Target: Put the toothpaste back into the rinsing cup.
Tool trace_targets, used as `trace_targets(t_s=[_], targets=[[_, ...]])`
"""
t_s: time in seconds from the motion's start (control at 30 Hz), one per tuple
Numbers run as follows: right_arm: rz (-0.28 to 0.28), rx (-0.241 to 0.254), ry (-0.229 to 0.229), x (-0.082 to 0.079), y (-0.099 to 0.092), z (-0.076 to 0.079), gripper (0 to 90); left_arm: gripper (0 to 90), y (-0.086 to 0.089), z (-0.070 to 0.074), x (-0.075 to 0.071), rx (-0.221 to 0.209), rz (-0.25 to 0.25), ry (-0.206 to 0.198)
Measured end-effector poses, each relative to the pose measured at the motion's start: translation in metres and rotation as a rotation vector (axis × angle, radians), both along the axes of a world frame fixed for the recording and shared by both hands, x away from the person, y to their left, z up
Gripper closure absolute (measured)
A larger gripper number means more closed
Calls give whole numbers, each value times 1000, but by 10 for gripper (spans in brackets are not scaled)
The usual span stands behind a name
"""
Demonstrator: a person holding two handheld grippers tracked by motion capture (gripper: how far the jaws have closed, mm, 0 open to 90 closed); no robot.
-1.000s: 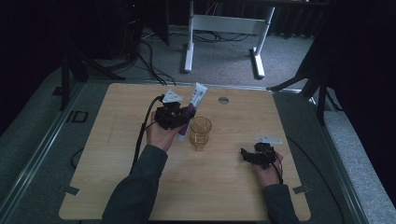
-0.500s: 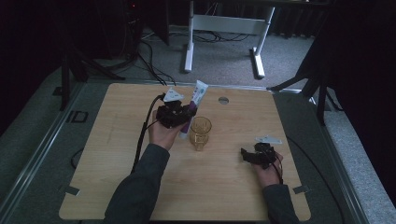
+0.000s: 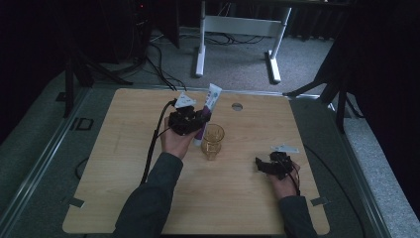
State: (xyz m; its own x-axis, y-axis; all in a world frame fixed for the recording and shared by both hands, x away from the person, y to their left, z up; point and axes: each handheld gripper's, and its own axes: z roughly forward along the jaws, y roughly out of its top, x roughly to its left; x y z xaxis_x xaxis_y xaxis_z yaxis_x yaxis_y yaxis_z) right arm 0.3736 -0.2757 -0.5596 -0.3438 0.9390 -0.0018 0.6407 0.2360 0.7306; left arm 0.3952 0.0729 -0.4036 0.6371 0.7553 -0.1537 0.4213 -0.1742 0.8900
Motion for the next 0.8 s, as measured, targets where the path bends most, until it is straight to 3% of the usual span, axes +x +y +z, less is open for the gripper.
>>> trace_targets(t_s=[0.8], targets=[[0,0,0,0,0,0,209,724,-11,-2,4,-54,-4,-43]])
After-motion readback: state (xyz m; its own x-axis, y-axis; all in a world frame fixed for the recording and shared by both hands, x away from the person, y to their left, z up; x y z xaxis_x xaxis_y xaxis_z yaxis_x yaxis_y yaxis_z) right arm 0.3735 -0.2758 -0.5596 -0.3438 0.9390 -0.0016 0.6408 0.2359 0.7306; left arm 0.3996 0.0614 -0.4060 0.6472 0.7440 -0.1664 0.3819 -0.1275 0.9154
